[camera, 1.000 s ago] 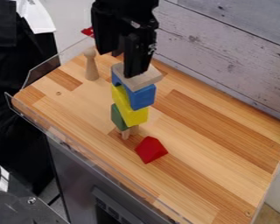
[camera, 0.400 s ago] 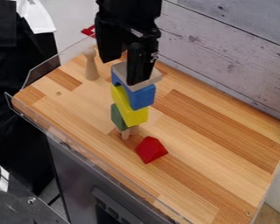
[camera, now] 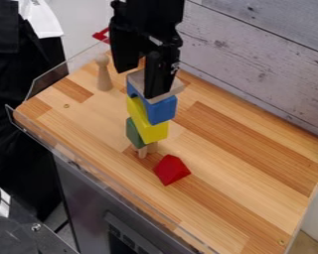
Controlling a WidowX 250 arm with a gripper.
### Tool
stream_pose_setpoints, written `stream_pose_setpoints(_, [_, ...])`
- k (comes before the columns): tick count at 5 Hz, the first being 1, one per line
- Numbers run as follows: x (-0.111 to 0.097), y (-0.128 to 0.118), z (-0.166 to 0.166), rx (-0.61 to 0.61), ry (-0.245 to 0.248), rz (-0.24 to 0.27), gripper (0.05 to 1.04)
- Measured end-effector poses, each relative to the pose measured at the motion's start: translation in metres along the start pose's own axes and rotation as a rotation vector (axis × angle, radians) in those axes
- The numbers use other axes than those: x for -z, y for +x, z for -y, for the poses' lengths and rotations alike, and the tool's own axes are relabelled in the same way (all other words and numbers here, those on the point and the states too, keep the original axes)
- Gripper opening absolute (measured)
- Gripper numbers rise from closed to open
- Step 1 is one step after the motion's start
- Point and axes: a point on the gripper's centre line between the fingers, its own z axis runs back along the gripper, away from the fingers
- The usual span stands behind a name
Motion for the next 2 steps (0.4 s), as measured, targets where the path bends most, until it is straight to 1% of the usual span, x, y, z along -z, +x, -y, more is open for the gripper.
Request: stream_pose_setpoints(2, [0.002, -0.0021, 0.0017, 0.016, 0.009, 0.001, 1.0])
